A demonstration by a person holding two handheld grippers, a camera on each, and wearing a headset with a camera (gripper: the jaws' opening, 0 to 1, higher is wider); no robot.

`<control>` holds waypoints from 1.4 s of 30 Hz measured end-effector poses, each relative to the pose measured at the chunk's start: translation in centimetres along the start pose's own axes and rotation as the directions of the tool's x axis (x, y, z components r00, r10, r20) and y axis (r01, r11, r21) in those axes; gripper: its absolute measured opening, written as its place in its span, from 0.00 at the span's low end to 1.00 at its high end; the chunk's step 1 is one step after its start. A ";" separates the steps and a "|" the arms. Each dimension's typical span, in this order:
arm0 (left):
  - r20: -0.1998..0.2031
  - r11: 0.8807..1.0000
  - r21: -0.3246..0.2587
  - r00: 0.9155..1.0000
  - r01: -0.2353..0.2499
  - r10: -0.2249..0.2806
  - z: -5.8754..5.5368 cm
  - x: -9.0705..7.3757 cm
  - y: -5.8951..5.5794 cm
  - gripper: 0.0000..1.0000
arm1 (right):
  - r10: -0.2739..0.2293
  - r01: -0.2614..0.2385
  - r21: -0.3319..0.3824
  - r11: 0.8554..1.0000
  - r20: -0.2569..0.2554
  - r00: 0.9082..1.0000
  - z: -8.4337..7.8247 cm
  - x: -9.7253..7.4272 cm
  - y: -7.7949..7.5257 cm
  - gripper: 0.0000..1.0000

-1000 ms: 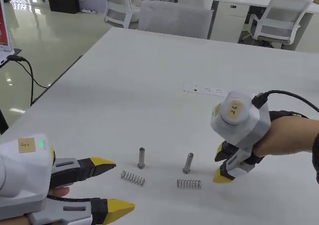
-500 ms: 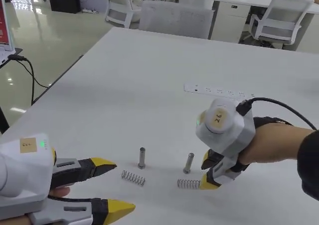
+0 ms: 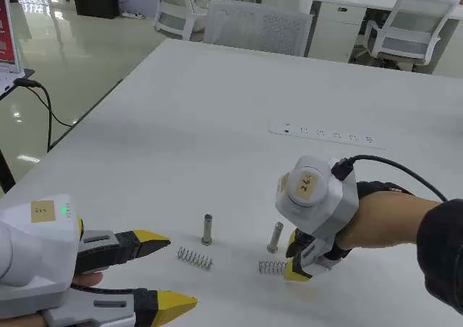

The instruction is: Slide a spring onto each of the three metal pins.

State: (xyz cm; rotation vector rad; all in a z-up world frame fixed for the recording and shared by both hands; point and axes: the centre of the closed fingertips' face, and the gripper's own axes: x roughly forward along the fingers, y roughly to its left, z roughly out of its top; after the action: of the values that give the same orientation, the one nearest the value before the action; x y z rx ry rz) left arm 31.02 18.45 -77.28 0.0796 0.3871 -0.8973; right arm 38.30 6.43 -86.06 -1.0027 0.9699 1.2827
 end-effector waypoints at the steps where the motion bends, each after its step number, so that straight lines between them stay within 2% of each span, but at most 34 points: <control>1: 0.000 1.000 0.000 1.000 0.001 -0.001 0.0 0.0 0.0 0.46 | 0.000 0.000 0.001 1.000 0.000 1.000 0.0 0.1 0.0 0.16; 19: -0.001 1.000 -0.001 1.000 0.004 -0.004 0.1 0.0 -0.1 0.46 | 0.012 -0.012 0.000 1.000 -0.025 1.000 -0.4 0.6 0.3 0.10; 29: -0.004 1.000 0.002 1.000 0.011 -0.011 0.1 0.1 -0.2 0.46 | 0.019 -0.019 0.021 1.000 -0.014 1.000 -0.4 0.6 0.4 0.08; 42: -0.015 0.999 0.013 0.999 0.034 -0.034 -0.1 0.3 -0.7 0.45 | -0.019 0.020 0.045 0.999 -0.032 0.999 -0.4 0.7 0.5 0.08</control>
State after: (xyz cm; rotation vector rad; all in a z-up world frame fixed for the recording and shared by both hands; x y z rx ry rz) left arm 30.63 17.77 -77.38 0.0918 0.3969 -0.9333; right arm 37.82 6.28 -86.82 -0.9978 1.0070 1.2271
